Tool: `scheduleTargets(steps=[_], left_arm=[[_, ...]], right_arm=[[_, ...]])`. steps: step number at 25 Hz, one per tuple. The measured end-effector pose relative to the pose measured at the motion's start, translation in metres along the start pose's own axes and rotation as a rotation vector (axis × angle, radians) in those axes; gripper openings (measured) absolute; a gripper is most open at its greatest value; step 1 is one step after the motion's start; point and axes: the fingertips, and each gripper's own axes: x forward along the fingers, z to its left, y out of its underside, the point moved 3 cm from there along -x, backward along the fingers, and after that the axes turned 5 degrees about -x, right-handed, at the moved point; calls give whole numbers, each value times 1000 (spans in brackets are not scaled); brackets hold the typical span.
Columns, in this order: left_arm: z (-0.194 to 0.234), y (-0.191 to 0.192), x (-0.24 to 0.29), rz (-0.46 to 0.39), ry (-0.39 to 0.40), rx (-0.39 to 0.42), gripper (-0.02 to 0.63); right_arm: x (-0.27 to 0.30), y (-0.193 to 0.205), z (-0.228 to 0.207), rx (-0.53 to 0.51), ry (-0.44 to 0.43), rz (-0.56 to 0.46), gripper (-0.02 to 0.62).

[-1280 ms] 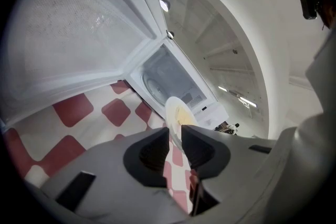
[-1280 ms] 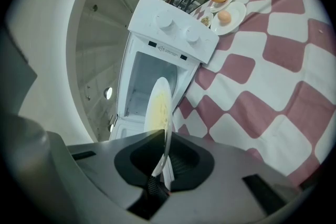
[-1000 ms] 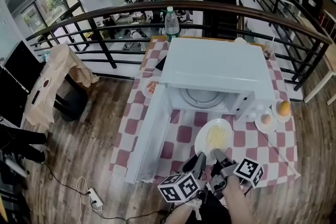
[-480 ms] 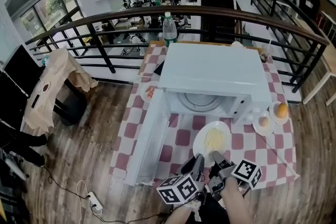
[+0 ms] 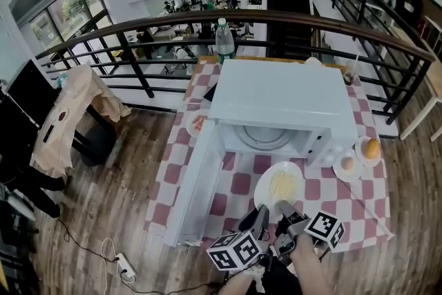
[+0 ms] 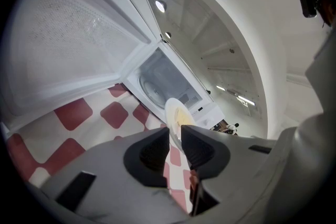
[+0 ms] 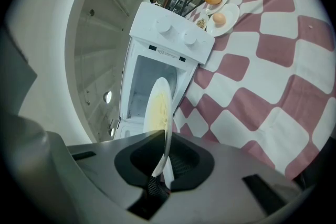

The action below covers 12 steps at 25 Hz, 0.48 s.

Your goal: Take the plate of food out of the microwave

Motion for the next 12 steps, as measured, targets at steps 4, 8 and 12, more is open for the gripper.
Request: scheduleTargets(steps=[4,8,12], left_arm=[[1,0,1,-7,-3,-4,83],[0,-1,3,-8,-6,-4,83],[-1,-1,4,-11,-8,-5,83]], right_arm=[[2,0,0,-1,-1,7,32],[2,-3,0,-6,-1,8,32],[2,-4,1,-5,-1,12,32]])
